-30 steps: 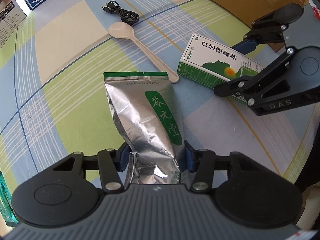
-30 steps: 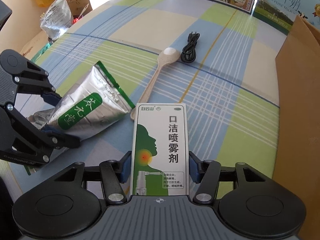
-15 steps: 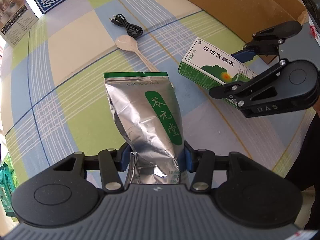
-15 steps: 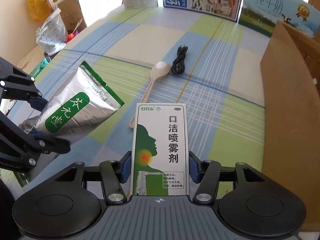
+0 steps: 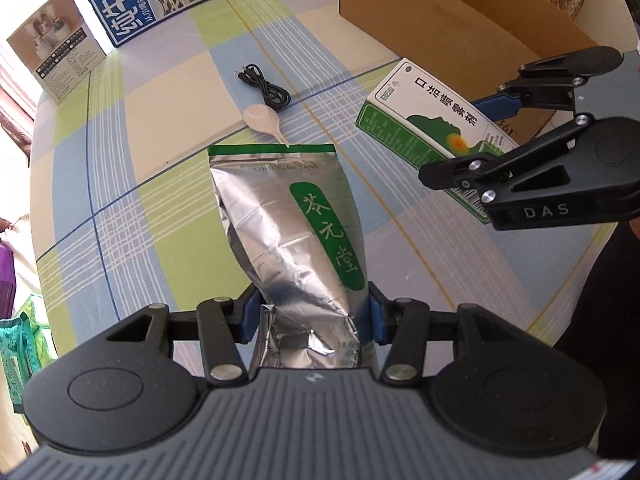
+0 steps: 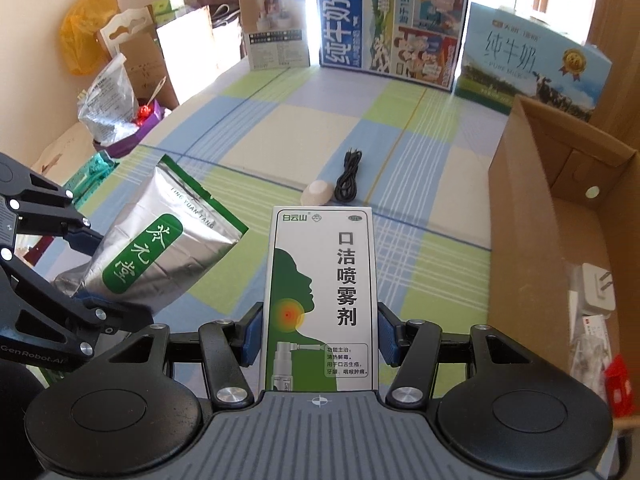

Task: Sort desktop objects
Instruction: 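Carry the foil bag in the left tool while the right tool carries the spray box to the box, then open the left tool to drop the foil bag while the right tool drops the spray box into the box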

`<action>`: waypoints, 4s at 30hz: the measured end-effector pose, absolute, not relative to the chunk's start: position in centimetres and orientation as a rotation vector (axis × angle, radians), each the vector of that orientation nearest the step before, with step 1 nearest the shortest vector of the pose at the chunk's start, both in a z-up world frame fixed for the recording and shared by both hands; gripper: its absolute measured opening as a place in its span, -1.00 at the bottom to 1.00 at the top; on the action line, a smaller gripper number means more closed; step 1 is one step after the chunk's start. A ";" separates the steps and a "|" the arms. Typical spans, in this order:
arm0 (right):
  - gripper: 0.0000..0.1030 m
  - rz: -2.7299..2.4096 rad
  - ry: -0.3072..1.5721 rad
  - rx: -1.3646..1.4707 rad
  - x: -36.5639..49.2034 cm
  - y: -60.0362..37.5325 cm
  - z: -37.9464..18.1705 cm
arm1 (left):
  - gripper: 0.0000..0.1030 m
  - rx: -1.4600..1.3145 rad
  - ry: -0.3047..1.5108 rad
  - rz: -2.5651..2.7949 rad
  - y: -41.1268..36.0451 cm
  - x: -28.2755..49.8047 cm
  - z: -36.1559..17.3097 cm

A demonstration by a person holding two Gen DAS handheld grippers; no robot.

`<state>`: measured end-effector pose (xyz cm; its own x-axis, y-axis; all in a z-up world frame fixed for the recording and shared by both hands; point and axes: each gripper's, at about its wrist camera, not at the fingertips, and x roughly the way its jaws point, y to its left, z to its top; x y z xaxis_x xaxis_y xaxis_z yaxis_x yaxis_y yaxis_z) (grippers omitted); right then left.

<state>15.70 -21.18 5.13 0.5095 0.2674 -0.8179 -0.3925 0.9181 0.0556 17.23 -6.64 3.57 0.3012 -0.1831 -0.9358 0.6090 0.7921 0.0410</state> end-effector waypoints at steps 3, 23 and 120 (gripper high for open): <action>0.03 0.396 0.948 -0.141 15.1 -21.5 6.0 | -0.11 0.419 1.139 -0.543 -6.8 16.5 4.3; 0.03 0.328 0.886 -0.131 12.7 -26.3 9.6 | -0.11 0.390 1.089 -0.534 -10.7 13.8 7.1; 0.03 0.084 0.924 -0.050 20.6 -48.5 8.6 | -0.12 -0.027 1.045 -0.531 -34.0 25.9 7.5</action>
